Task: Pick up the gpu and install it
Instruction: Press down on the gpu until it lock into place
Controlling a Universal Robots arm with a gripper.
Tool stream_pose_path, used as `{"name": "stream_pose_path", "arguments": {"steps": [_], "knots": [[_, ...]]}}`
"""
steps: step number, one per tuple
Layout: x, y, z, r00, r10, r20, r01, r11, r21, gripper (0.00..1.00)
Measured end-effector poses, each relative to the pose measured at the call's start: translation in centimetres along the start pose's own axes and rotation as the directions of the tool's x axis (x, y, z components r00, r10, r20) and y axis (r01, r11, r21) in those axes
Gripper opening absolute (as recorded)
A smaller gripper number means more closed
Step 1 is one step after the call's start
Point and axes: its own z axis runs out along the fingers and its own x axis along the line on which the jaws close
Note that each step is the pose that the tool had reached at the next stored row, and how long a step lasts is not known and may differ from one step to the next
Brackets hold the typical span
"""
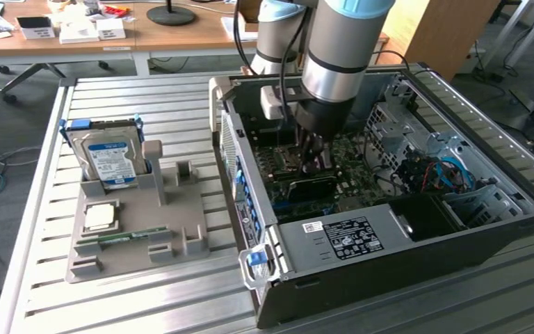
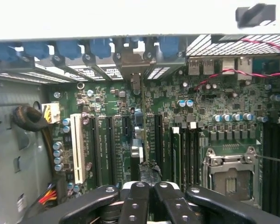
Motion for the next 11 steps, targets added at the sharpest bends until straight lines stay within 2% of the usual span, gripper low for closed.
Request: {"name": "stream_pose_path", "arguments": {"steps": [11], "knots": [[-0.1, -0.03, -3.23, 1.0, 0.0, -0.0004, 0.0, 1.0, -0.0001, 0.11]]}}
